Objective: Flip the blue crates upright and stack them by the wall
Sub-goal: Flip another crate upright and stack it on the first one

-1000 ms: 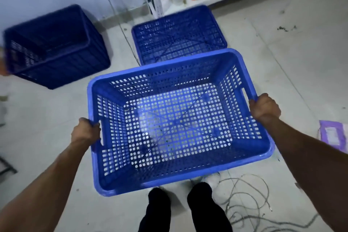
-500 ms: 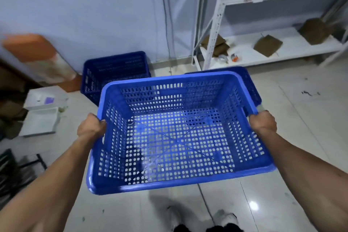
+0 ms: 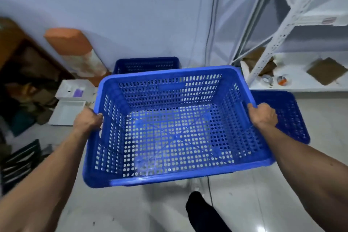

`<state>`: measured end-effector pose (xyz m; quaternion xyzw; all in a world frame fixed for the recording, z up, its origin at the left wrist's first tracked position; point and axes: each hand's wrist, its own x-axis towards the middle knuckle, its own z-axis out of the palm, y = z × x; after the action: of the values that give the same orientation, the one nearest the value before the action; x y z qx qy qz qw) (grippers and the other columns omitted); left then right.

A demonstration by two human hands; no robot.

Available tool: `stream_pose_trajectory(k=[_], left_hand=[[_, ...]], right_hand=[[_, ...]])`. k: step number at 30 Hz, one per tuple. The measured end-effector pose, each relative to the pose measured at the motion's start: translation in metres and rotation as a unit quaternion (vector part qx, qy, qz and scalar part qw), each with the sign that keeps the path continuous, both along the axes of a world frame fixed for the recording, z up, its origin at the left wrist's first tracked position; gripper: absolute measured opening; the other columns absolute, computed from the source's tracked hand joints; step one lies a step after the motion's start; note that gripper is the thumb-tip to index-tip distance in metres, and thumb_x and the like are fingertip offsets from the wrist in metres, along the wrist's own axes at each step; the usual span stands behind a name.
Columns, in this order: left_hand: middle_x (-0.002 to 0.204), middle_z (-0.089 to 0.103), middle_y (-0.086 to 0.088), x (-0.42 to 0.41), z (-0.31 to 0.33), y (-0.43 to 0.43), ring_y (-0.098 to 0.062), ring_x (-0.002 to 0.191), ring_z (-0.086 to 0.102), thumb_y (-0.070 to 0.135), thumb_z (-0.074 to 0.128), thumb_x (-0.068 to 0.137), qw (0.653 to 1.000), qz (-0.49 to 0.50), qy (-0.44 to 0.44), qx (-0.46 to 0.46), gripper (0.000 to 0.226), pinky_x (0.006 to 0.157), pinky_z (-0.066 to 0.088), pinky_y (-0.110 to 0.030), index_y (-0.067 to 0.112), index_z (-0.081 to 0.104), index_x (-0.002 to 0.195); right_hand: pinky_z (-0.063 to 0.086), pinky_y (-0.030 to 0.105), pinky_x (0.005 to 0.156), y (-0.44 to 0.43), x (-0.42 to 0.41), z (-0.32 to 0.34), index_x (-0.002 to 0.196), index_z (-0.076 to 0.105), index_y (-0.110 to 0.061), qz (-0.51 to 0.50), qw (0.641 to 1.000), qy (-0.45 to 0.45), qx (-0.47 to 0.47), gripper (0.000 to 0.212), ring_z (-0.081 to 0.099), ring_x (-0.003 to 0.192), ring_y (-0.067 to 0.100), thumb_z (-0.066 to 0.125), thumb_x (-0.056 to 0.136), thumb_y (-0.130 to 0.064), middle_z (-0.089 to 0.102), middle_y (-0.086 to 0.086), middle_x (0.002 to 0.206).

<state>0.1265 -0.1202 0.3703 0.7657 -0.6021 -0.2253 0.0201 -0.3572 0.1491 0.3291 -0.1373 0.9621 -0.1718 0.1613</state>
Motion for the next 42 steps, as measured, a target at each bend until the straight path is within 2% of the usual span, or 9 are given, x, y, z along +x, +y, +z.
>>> stream_pose_trajectory(k=[5,9,17,26,28,31,35,38,42], left_hand=[[0.086,0.067,-0.017,0.001,-0.001,-0.057,-0.033,0.076,0.069,0.016,0.065,0.086,0.996,0.068,0.042,0.047,0.019,0.076,0.058,-0.044,0.008,0.052,0.097],[0.091,0.071,-0.017,0.008,-0.002,-0.123,-0.036,0.083,0.068,0.020,0.062,0.077,0.995,0.084,0.047,0.038,0.024,0.082,0.057,-0.046,0.007,0.057,0.096],[0.095,0.071,-0.017,0.018,-0.026,-0.299,-0.035,0.080,0.068,0.018,0.062,0.077,0.987,0.084,0.126,0.048,0.026,0.076,0.058,-0.044,0.004,0.061,0.099],[0.102,0.063,-0.018,-0.001,-0.034,-0.470,-0.039,0.096,0.062,0.015,0.060,0.084,0.987,0.077,0.133,0.055,0.030,0.090,0.053,-0.051,0.004,0.053,0.110],[0.099,0.062,-0.019,-0.016,-0.035,-0.501,-0.039,0.094,0.063,0.011,0.060,0.086,0.987,0.074,0.136,0.050,0.026,0.087,0.053,-0.049,0.004,0.052,0.110],[0.093,0.064,-0.017,-0.026,-0.053,-0.544,-0.038,0.088,0.064,0.013,0.061,0.083,0.985,0.098,0.131,0.056,0.021,0.084,0.055,-0.048,0.007,0.053,0.102],[0.089,0.070,-0.022,-0.002,-0.124,-0.618,-0.042,0.081,0.068,0.025,0.060,0.063,0.977,0.124,0.147,0.092,0.042,0.077,0.058,-0.053,0.004,0.066,0.099],[0.084,0.067,-0.021,-0.034,-0.101,-0.623,-0.035,0.072,0.063,0.008,0.061,0.079,0.975,0.118,0.162,0.092,0.020,0.071,0.053,-0.043,0.000,0.067,0.096],[0.091,0.065,-0.020,-0.050,-0.101,-0.642,-0.031,0.070,0.058,0.013,0.066,0.087,0.962,0.143,0.205,0.112,0.026,0.067,0.051,-0.039,-0.004,0.064,0.106]], right_hand=[[0.047,0.041,0.071,-0.105,-0.012,0.006,0.096,0.064,-0.002,0.039,0.999,-0.015,0.017,0.048,0.061,0.089,0.039,0.056,0.093,-0.049,0.066,0.022,0.099],[0.050,0.043,0.077,-0.183,-0.014,0.017,0.107,0.064,0.003,0.063,0.997,-0.023,0.031,0.052,0.063,0.100,0.042,0.058,0.092,-0.047,0.066,0.024,0.108],[0.042,0.035,0.067,-0.342,-0.005,0.010,0.101,0.067,0.004,0.077,0.996,-0.018,0.028,0.047,0.053,0.074,0.032,0.055,0.091,-0.041,0.067,0.023,0.096],[0.040,0.033,0.068,-0.497,0.003,-0.014,0.102,0.065,0.007,0.035,0.998,-0.032,0.037,0.044,0.063,0.088,0.041,0.054,0.096,-0.035,0.064,0.027,0.097],[0.047,0.037,0.073,-0.525,-0.002,-0.030,0.105,0.066,0.007,0.030,0.998,-0.036,0.039,0.046,0.065,0.095,0.041,0.055,0.095,-0.036,0.067,0.027,0.103],[0.052,0.041,0.078,-0.567,-0.014,-0.056,0.104,0.067,0.005,0.039,0.998,-0.037,0.045,0.048,0.067,0.094,0.041,0.056,0.094,-0.040,0.069,0.027,0.102],[0.049,0.040,0.077,-0.609,-0.024,-0.074,0.107,0.067,0.003,0.018,0.996,-0.060,0.069,0.048,0.066,0.095,0.040,0.057,0.093,-0.041,0.068,0.026,0.104],[0.049,0.039,0.076,-0.629,-0.032,-0.079,0.107,0.066,0.004,0.018,0.995,-0.066,0.066,0.048,0.065,0.095,0.041,0.055,0.092,-0.041,0.068,0.025,0.105],[0.049,0.041,0.078,-0.646,-0.031,-0.083,0.108,0.060,0.002,0.010,0.996,-0.066,0.067,0.047,0.064,0.095,0.040,0.054,0.092,-0.042,0.066,0.022,0.106]])
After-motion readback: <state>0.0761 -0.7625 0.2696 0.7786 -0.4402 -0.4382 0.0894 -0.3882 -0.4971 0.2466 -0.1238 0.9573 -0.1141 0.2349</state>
